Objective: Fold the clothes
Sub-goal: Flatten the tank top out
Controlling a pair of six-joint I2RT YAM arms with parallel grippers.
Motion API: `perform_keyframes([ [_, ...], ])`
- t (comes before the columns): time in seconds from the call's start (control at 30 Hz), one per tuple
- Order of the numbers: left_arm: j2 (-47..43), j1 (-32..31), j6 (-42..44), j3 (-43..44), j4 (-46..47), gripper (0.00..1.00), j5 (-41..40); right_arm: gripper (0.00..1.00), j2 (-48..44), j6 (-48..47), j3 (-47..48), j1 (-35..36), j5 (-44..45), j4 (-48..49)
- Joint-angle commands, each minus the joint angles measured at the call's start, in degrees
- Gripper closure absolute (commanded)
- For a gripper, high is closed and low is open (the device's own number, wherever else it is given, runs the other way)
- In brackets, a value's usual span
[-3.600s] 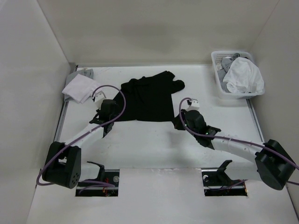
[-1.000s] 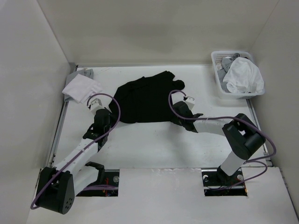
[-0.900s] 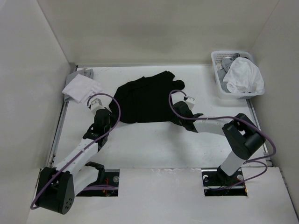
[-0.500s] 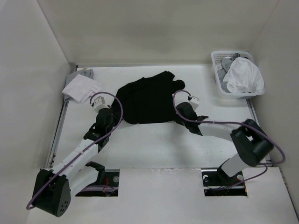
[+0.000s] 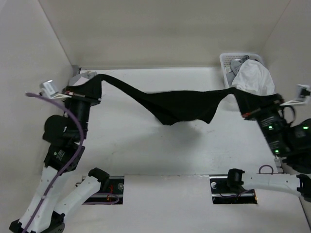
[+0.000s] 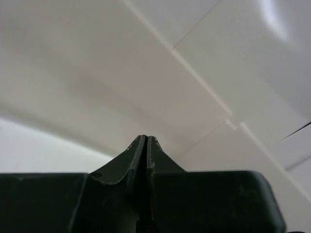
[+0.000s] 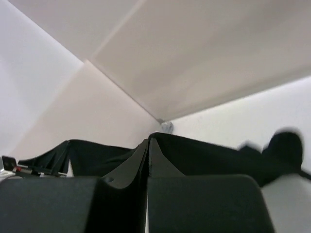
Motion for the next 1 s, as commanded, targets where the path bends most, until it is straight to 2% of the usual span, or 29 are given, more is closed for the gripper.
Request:
perform_keyframes([
  [0.0,-0.3,0.0,4.1,8.6,-0.5,0.97,-1.7,1.00,3.5,-15.7,9.6,9.3,16.4,-4.1],
  [0.1,1.1,0.3,6.3,14.6,-0.6,0.97,-1.9,1.00,6.1,-27.9,16.2,13.5,17.8,4.6],
  [0.2,2.9,1.1,8.5,19.0,-0.6,0.97,-3.4,1.00,9.0,-39.5,20.3,13.9,17.0,13.7],
  [0.3,5.5,2.1,10.4,21.6,0.9,0.96,-5.5,1.00,12.5,-46.2,22.7,13.7,14.0,18.9],
  [0.37,8.9,3.0,11.4,22.0,2.6,0.96,-5.8,1.00,15.2,-47.3,22.5,9.7,9.5,20.8],
  [0.47,15.1,4.2,10.2,18.8,3.3,0.96,-5.5,1.00,20.1,-41.0,21.2,-2.8,1.8,16.6],
  [0.6,22.7,9.5,6.0,14.8,4.8,0.96,-3.6,1.00,26.4,-23.1,21.3,-24.3,-18.0,7.3],
  [0.7,29.8,14.3,2.9,18.6,5.8,0.96,0.6,1.00,32.5,-14.7,24.3,-37.0,-31.6,6.7],
  [0.83,39.4,18.3,0.8,30.5,4.6,0.96,5.7,1.00,44.0,-9.8,37.7,-46.2,-39.9,2.4],
  [0.97,45.2,21.2,0.3,42.2,1.7,0.96,8.7,1.00,53.3,-9.7,55.6,-48.9,-42.0,-4.2],
])
